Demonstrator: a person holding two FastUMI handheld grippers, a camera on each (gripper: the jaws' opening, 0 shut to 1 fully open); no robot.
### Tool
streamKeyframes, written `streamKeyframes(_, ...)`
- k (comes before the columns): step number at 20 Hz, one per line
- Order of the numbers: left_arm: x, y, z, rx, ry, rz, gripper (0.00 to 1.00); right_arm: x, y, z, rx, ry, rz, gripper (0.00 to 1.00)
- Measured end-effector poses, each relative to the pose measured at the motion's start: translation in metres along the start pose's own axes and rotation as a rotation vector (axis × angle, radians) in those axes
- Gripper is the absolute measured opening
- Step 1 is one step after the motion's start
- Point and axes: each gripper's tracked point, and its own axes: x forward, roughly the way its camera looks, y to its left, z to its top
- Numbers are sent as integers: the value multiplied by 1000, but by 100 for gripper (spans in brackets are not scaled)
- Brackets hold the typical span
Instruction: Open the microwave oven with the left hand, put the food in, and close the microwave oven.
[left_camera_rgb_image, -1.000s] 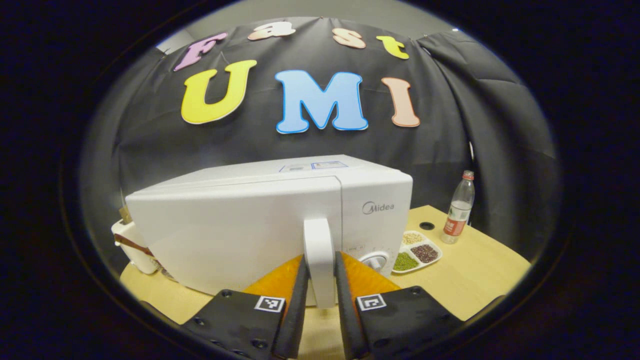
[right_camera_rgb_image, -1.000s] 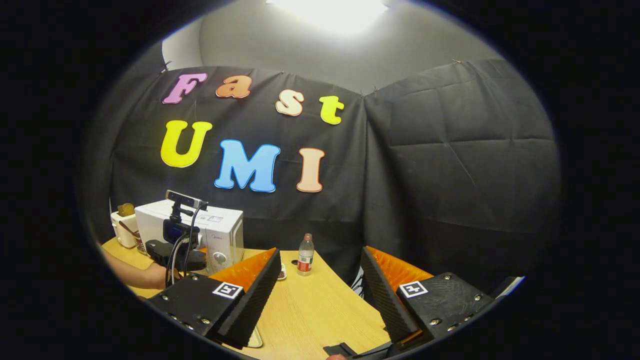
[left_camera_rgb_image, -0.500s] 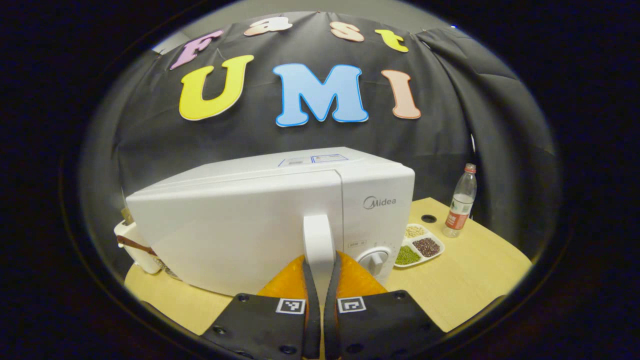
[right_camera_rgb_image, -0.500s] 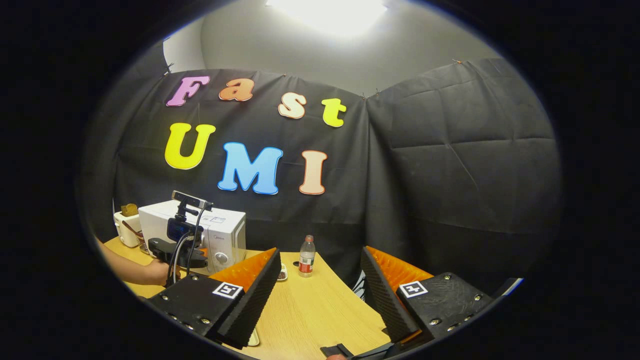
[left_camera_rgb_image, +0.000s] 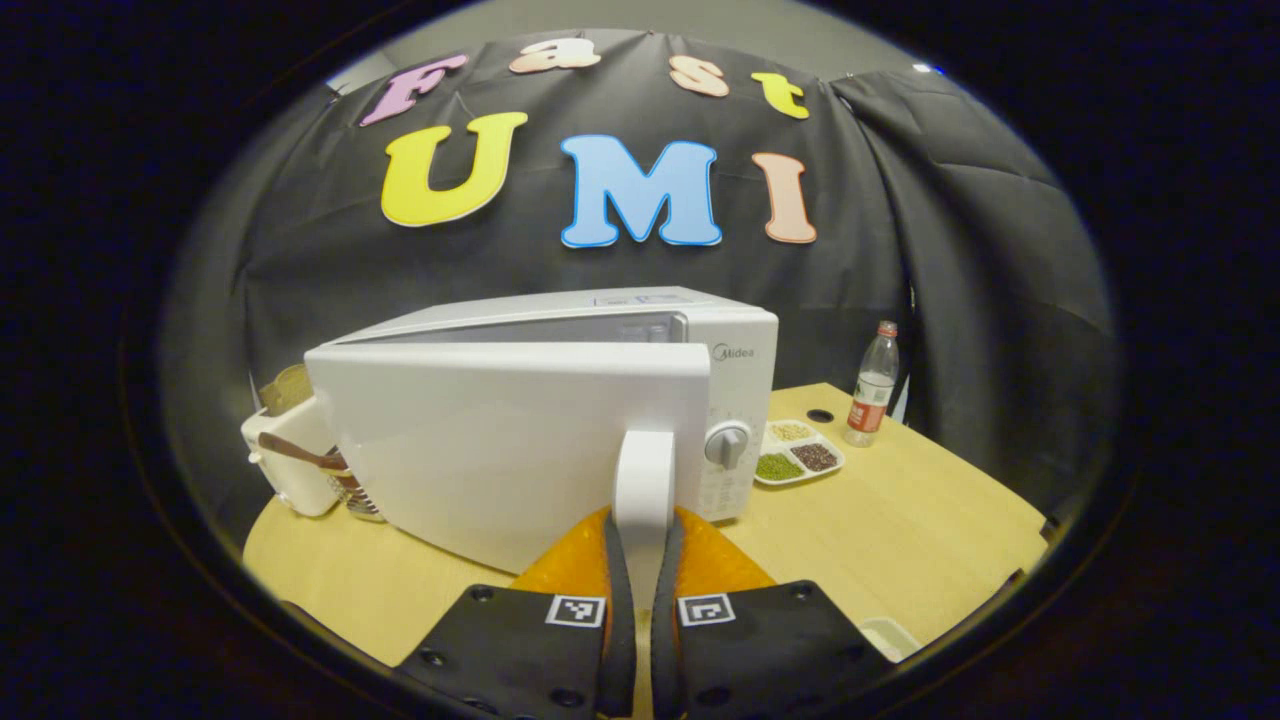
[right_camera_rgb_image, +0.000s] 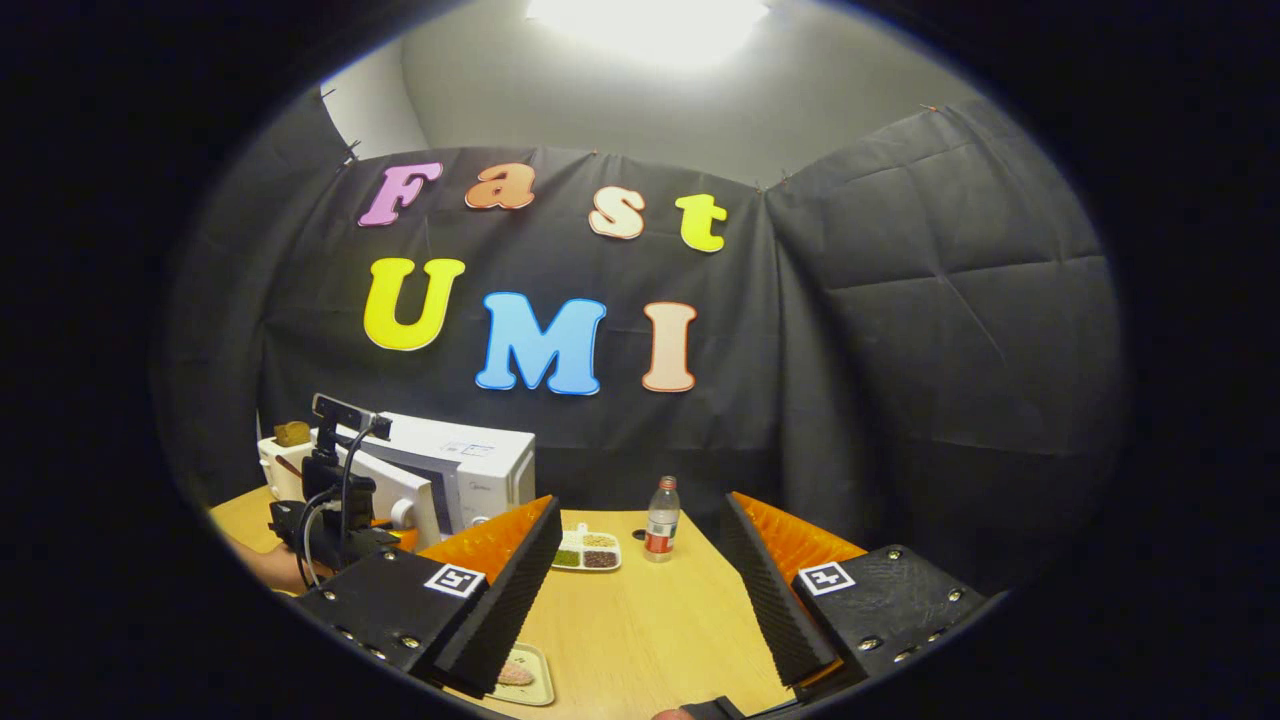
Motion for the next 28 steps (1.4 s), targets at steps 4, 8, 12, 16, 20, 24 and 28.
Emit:
streamKeyframes(4, -42, 18, -13, 15, 9, 6, 19, 11, 38, -1, -22, -12, 110, 98)
streamKeyframes(8, -81, 44, -30, 14, 19, 40, 22, 19, 79, -5, -2, 5, 212, 98)
streamKeyframes(12, -121, 77, -45, 5, 30, 87, 24, 24, 120, 0, 4, -3, 300, 98)
streamKeyframes(16, -152, 116, -59, -9, 41, 139, 24, 25, 161, -1, -6, 3, 377, 98)
streamKeyframes(20, -176, 152, -71, -30, 47, 194, 23, 18, 201, -2, -29, 14, 447, 98)
streamKeyframes(24, -200, 189, -83, -41, 50, 235, 22, 10, 241, -2, -45, 8, 502, 98)
streamKeyframes(28, -213, 222, -92, -70, 43, 233, 22, 0, 275, -3, -50, 6, 533, 98)
